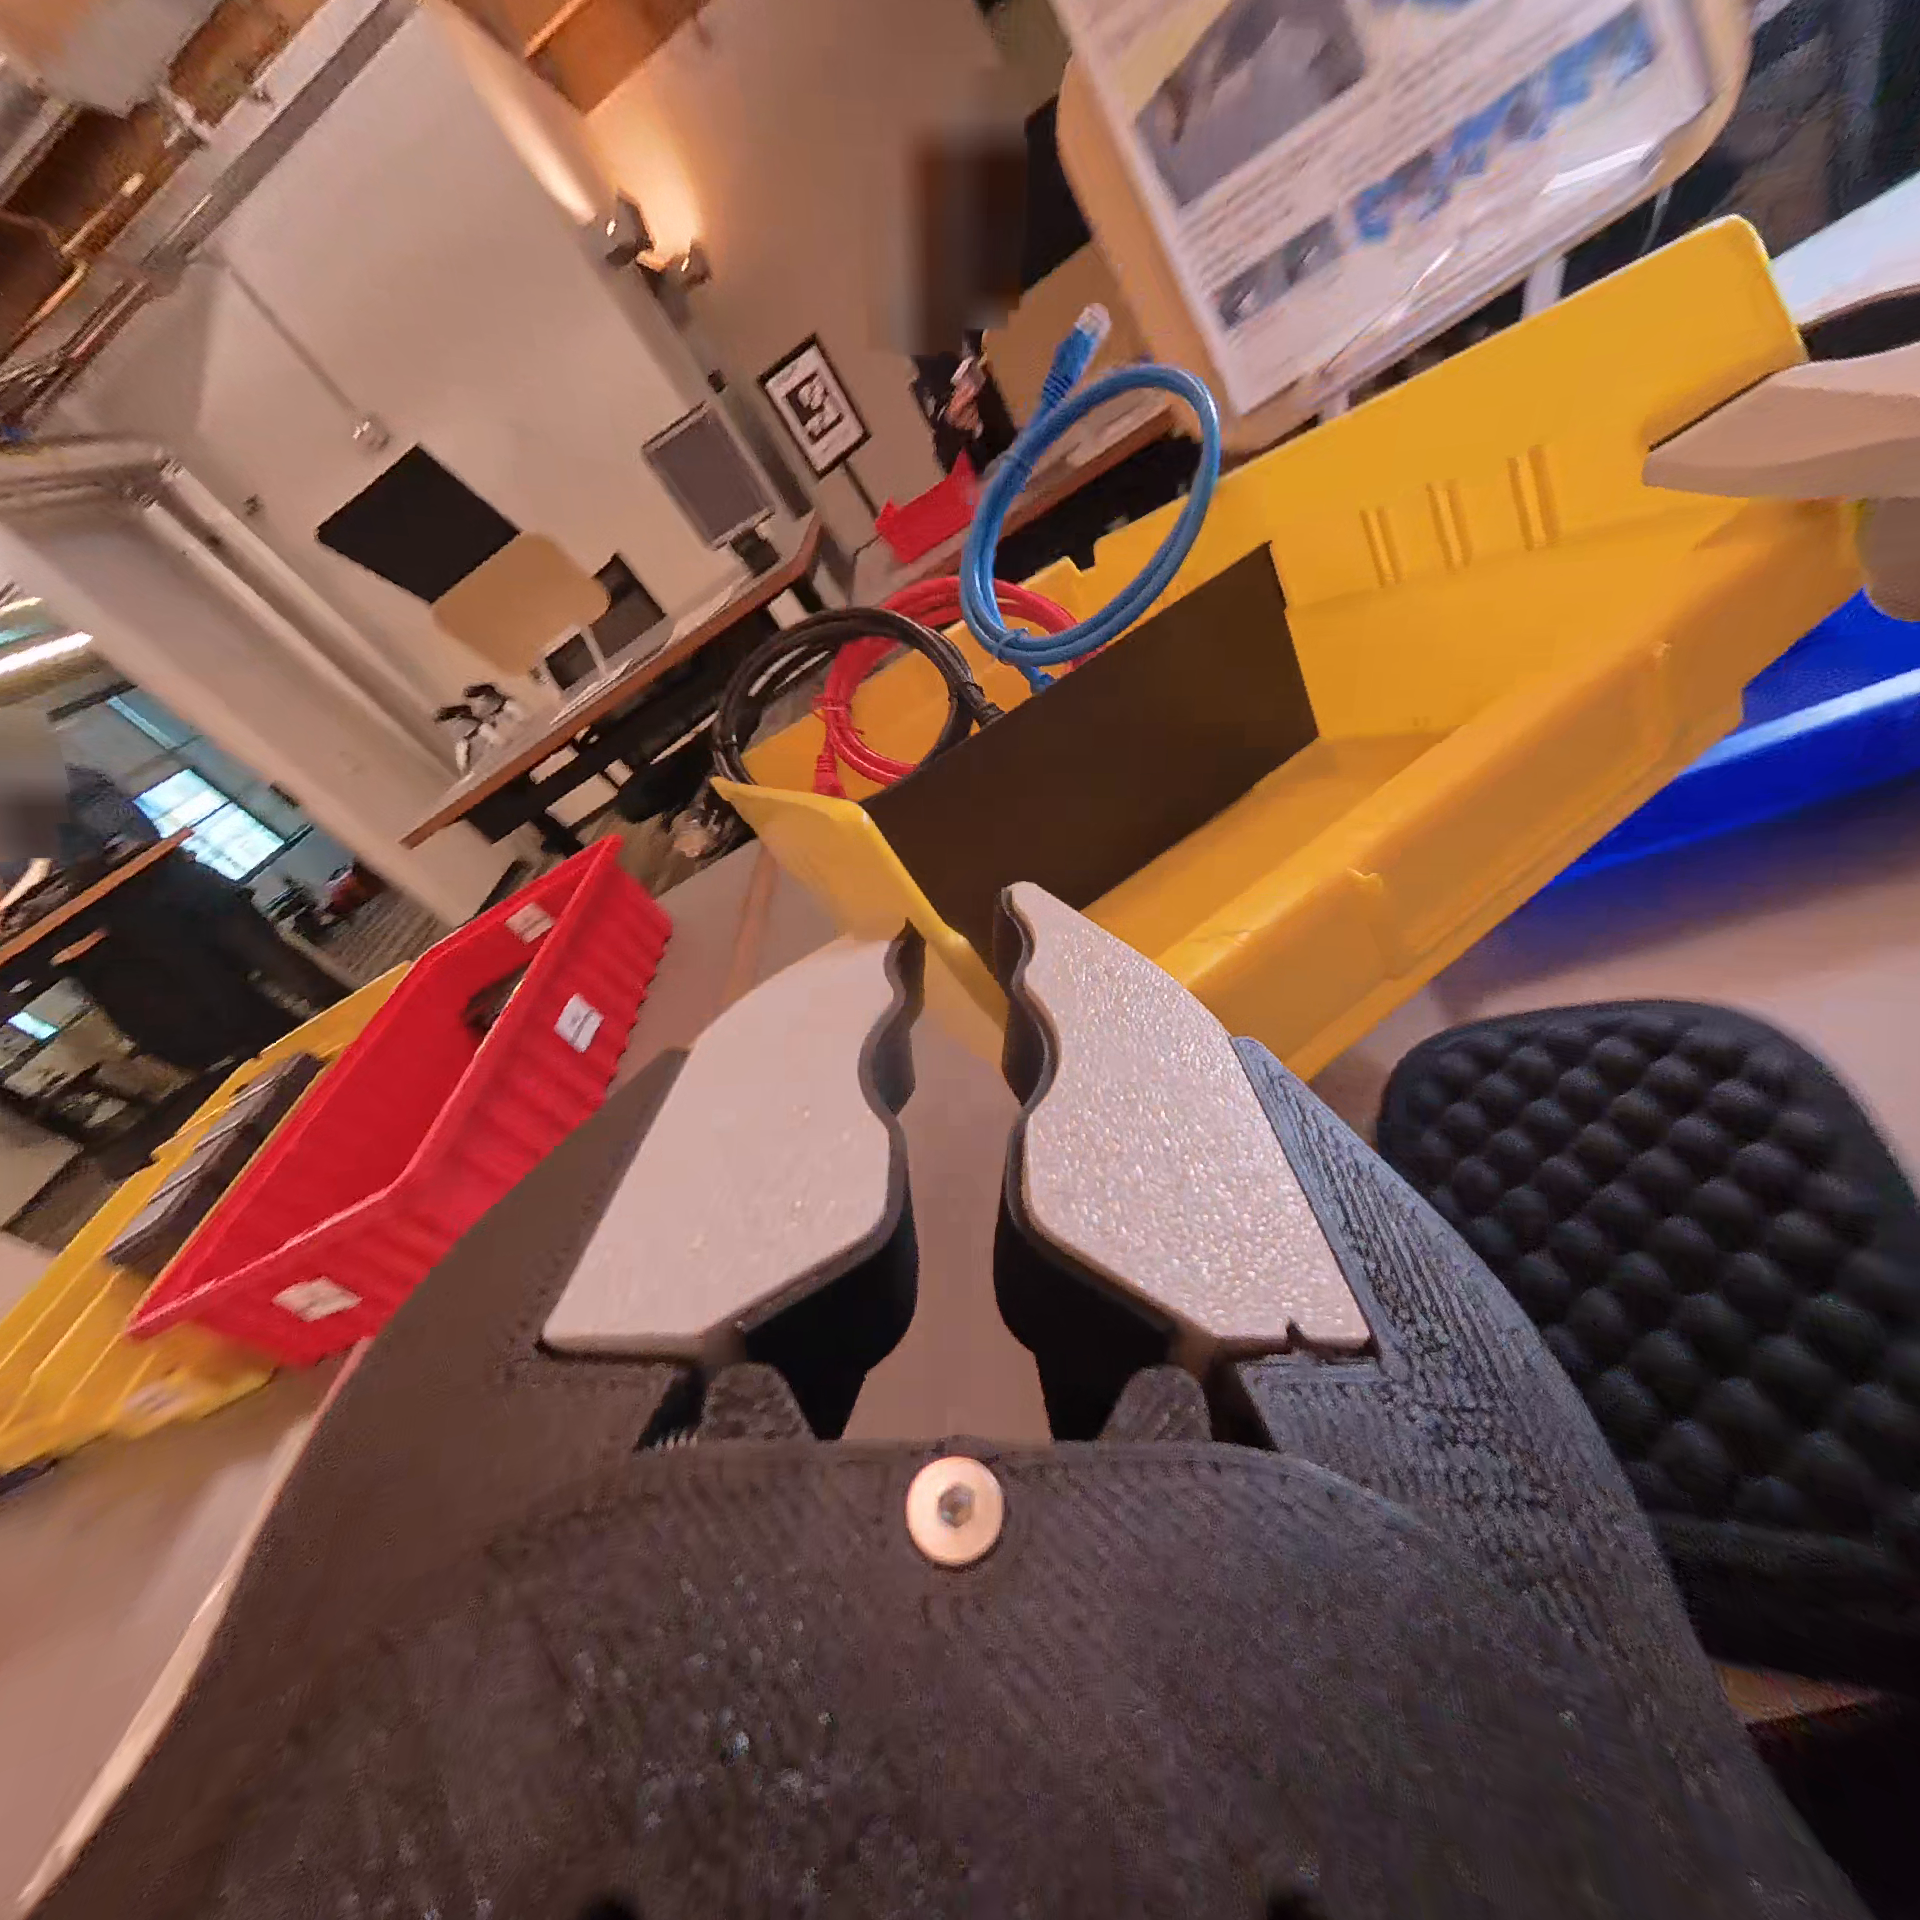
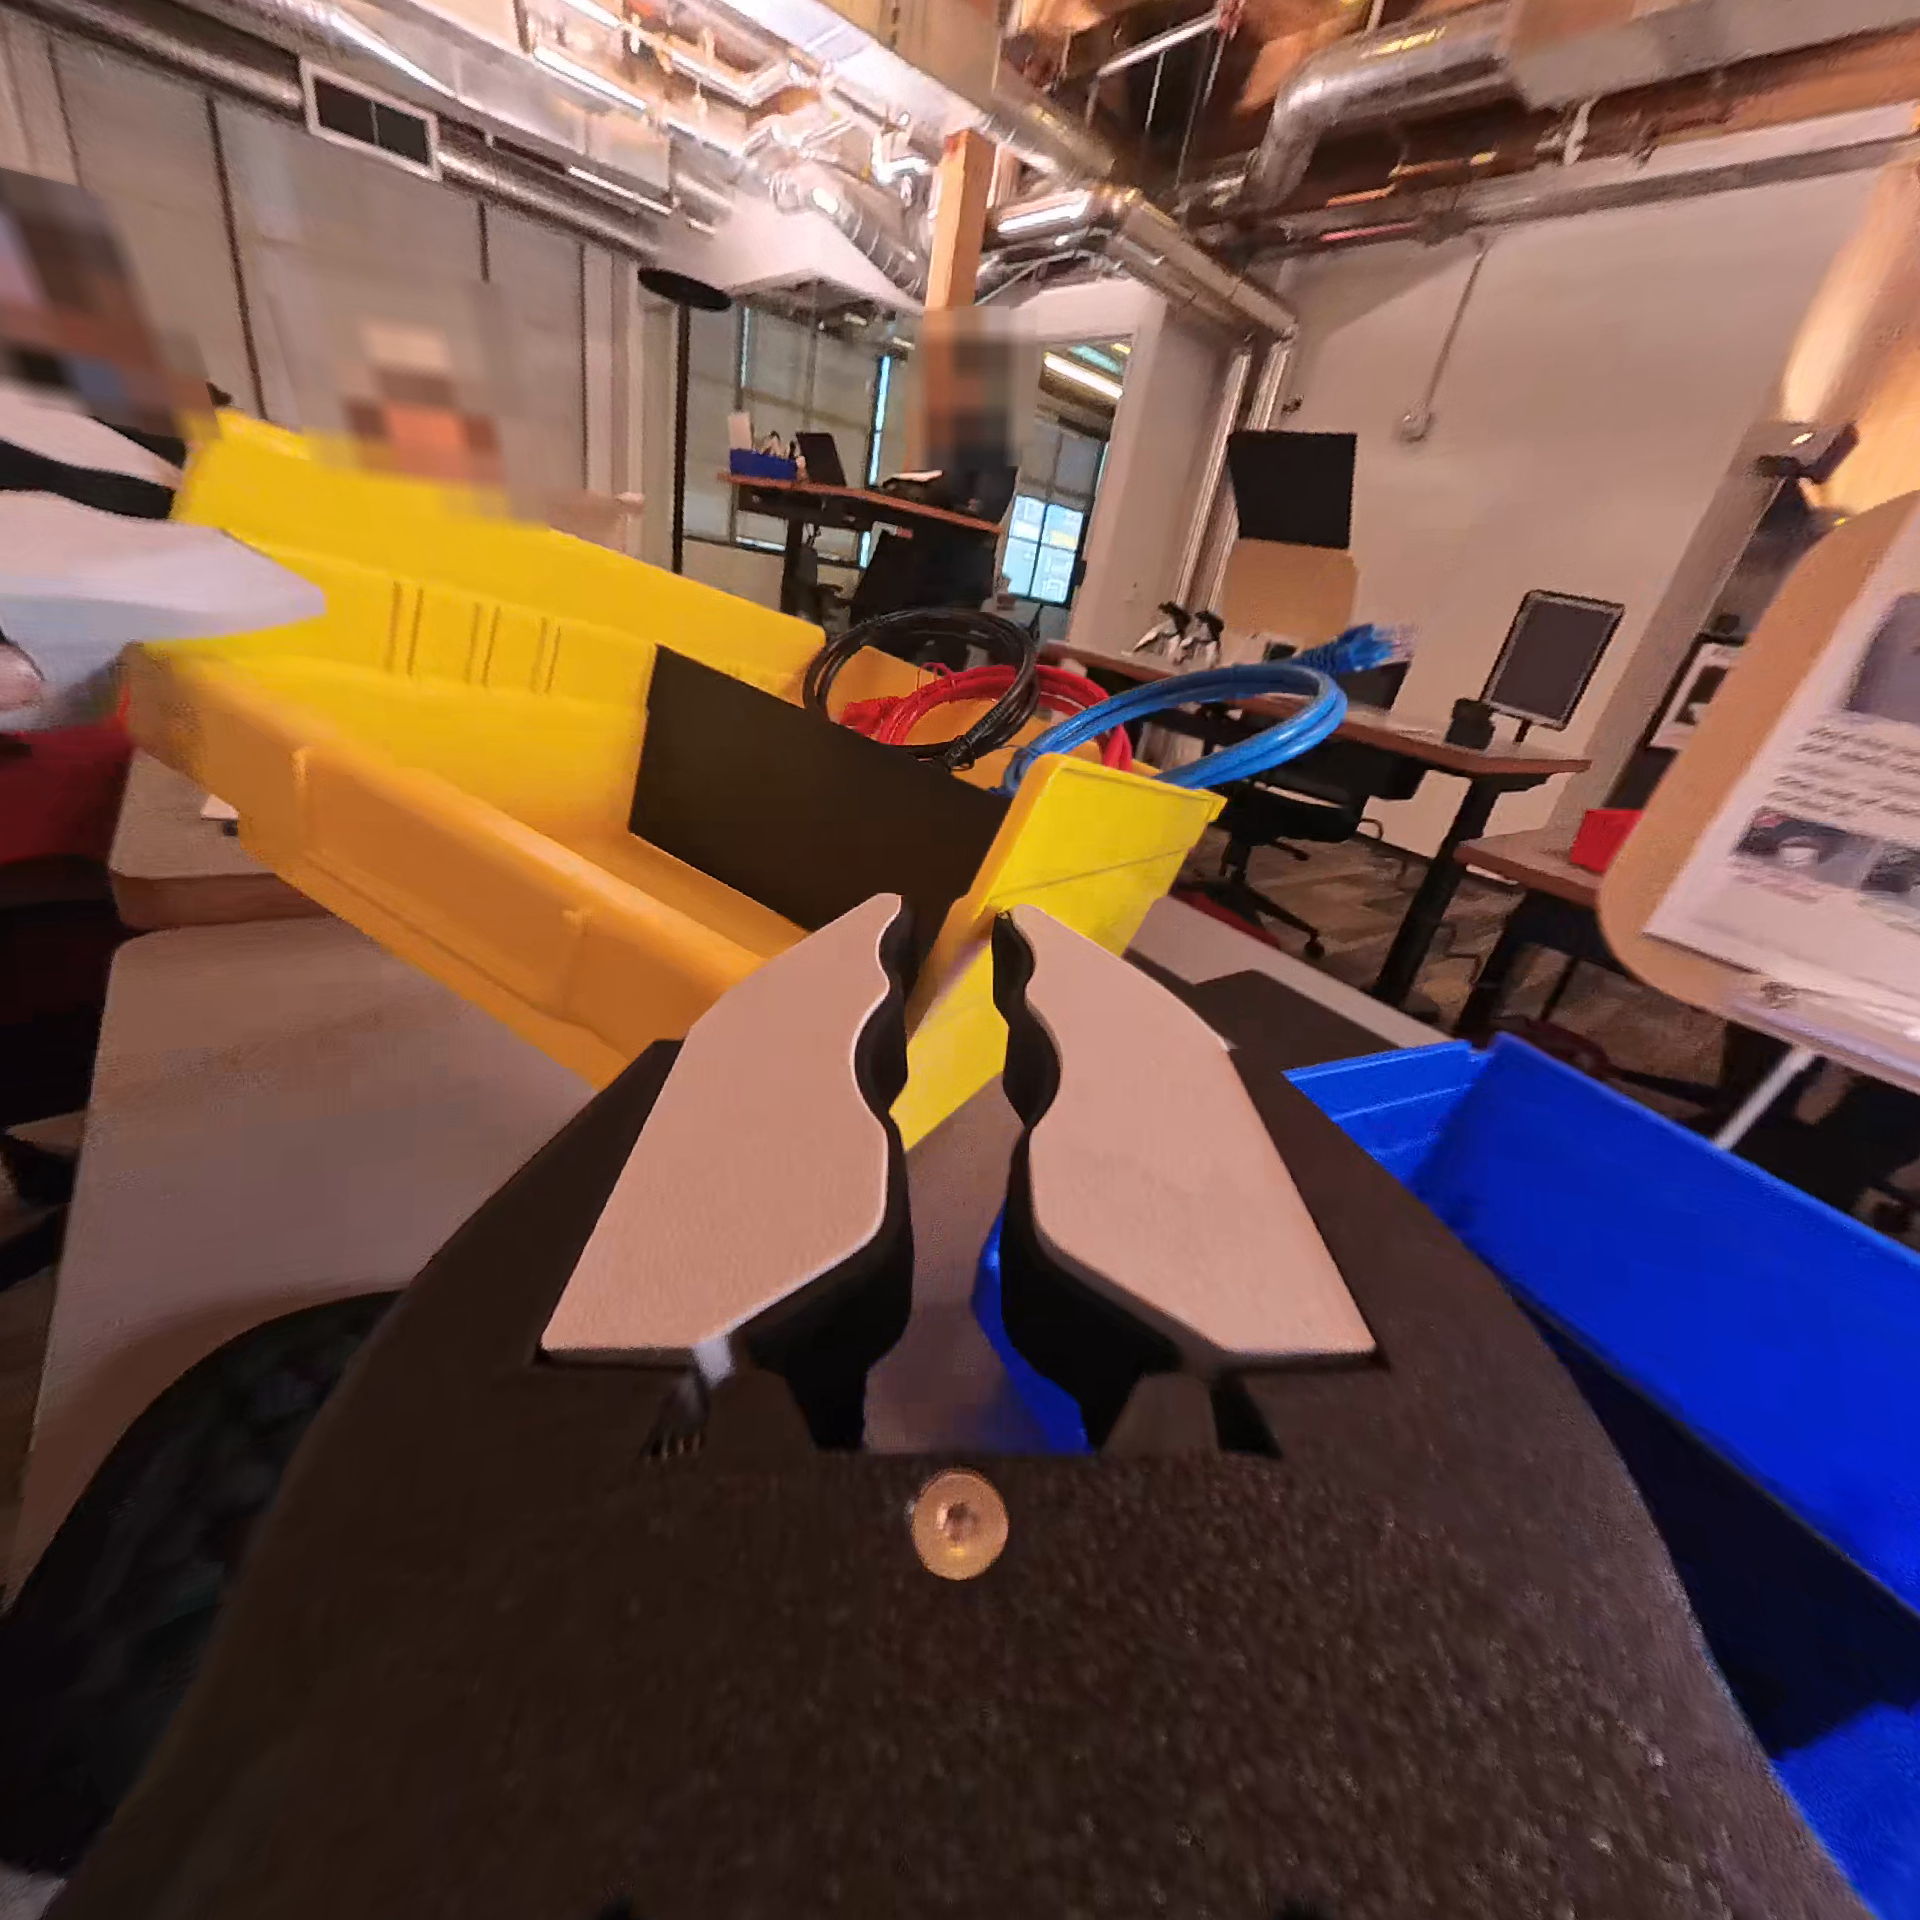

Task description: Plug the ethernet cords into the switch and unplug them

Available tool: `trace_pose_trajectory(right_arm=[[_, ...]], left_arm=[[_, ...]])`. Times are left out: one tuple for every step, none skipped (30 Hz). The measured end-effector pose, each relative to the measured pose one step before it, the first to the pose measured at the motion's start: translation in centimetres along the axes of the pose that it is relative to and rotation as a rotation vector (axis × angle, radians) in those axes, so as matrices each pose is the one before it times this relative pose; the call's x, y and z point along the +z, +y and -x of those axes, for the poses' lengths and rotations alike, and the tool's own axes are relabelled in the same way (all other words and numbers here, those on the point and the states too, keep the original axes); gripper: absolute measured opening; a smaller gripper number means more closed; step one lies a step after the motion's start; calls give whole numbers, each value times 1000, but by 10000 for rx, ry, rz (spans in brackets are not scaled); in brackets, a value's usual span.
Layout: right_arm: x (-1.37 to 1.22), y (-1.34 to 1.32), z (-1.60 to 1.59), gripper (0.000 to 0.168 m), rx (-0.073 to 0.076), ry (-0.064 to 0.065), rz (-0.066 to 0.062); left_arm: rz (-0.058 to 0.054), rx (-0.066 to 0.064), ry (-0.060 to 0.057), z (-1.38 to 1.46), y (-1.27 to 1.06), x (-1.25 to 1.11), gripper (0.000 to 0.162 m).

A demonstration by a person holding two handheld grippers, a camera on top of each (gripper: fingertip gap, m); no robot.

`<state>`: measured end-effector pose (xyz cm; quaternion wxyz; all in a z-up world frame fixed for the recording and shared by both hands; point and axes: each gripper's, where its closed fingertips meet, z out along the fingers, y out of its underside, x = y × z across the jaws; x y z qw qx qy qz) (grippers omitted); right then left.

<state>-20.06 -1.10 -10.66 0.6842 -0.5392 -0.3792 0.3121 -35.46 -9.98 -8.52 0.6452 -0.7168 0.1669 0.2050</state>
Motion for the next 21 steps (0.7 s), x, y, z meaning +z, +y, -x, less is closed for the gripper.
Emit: trace_pose_trajectory(right_arm=[[851,945,510,14,-59,-96,123],[848,1030,367,13,-139,-63,207],[826,1119,350,14,-57,-126,323],[770,1164,309,14,118,-176,423],[637,1126,214,15,179,-159,466],[376,1006,105,16,141,-132,455],[100,878,69,18,51,-147,420],[-316,289,30,18,-34,-162,67],[-625,32,-67,21,-168,-120,36],[-696,19,-200,27,-294,-95,142],[-666,185,-394,33,-252,-55,283],[-567,376,-477,40,-133,-128,405],[-467,668,-512,46,-31,-192,551],[-353,882,-487,54,19,-240,628],[-233,945,-420,63,70,-253,601],[-123,959,-426,69,67,-170,538],[16,1013,-433,73,-61,-58,540],[141,1019,-466,76,-181,65,542],[245,1029,-392,78,-250,118,574],[333,1013,-325,80,-277,153,610],[397,931,-353,80,-273,223,597]], left_arm=[[162,65,-153,491,650,-33,13],[159,61,-116,328,573,68,12],[227,100,-139,279,662,243,12],[280,107,-123,185,792,433,12],[300,56,-71,22,876,605,11],[296,13,13,-154,902,746,11],[229,-67,126,-309,880,870,11],[129,-254,-1,-103,860,946,10],[-101,-368,-270,326,575,885,9],[-168,-237,-162,184,403,771,8],[-64,-125,-283,316,337,575,6],[-106,-94,-186,189,137,470,5],[-220,-180,40,-150,-111,453,5],[-82,-78,330,-516,-15,356,8],[219,-143,506,-692,335,309,19],[233,-301,535,-629,335,281,32],[246,-393,396,-340,325,221,45],[26,-254,264,-196,-10,-4,48],[-213,-99,127,-119,-443,-196,48],[-161,26,3,-18,-494,-258,50],[-17,126,-48,-17,-374,-235,51]])
